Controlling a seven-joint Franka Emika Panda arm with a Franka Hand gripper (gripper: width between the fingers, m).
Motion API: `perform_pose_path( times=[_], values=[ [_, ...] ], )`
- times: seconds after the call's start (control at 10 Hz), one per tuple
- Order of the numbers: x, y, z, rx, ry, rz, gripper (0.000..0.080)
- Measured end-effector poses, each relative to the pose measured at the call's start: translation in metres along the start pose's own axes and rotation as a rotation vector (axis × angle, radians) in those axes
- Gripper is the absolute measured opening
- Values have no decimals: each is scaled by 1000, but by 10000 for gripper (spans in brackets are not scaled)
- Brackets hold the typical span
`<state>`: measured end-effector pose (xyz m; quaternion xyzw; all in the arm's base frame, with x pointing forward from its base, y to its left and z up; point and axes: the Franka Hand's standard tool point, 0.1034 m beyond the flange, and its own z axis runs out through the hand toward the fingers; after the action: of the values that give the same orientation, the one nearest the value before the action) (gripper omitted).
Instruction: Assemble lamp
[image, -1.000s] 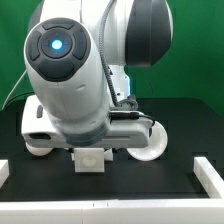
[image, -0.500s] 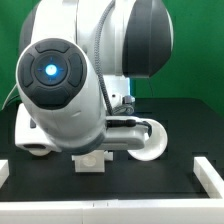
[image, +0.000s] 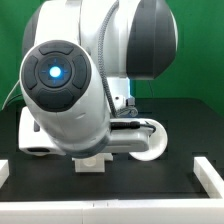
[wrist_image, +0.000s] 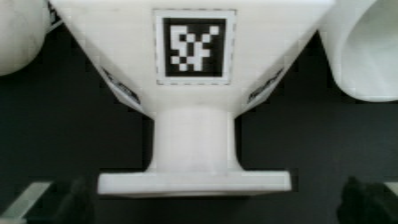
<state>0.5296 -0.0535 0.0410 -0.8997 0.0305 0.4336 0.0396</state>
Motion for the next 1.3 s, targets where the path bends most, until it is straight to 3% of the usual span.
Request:
perform_pose_path(
  times=[0.3,0.7,0.9,1.0,1.3],
  values=[
    [-8,2,16,-33,-85,8,698],
    [-7,-1,17,-27,-84,-1,698],
    [-10,4,29,-25,-164,10,698],
    [-4,5,34,-27,-173,10,698],
    [-3,4,38,-26,-178,2,698]
  ],
)
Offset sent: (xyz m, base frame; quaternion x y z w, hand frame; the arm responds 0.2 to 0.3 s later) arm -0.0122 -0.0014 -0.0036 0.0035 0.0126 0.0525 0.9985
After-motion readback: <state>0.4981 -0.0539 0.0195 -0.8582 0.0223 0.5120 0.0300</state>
